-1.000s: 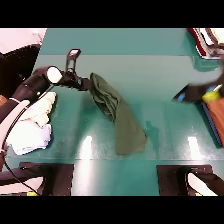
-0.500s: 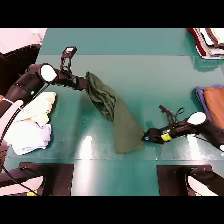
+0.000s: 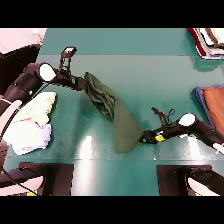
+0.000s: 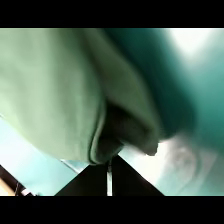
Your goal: Fold the shirts.
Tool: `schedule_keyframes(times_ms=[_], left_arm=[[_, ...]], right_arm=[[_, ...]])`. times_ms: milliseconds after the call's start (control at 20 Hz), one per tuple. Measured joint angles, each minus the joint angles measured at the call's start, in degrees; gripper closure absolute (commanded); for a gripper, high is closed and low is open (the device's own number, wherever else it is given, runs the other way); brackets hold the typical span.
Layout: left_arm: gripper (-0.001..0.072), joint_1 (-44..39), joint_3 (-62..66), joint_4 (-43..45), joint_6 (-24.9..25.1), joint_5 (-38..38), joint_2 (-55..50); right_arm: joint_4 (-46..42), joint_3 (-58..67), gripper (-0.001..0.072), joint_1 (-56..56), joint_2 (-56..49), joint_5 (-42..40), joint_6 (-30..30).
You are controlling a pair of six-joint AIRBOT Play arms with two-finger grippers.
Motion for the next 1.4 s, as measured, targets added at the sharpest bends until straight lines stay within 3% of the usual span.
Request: schedule_keyframes(times_ms=[350, 800, 1150, 1400], left_arm=[[0.0684, 0.0, 9.0, 14.4, -0.1, -4.7, 10.8], [0.0684, 0.0, 27.2, 18.1, -0.2, -4.7, 29.4], [0.0684, 0.0, 29.9, 18.2, -1.1, -7.7, 38.1], [0.0684, 0.0, 19.8, 17.2, -1.6, -12.1, 36.5]], right_arm=[[-16.5, 22.6, 0.0696, -11.4, 14.9, 8.2, 5.4], [-21.1, 52.2, 0.0696, -32.7, 24.5, 11.9, 1.5], [-19.7, 66.9, 0.0696, -40.3, 20.9, 16.3, 0.0], [-15.3, 68.6, 0.0696, -36.3, 11.0, 20.1, 0.1]])
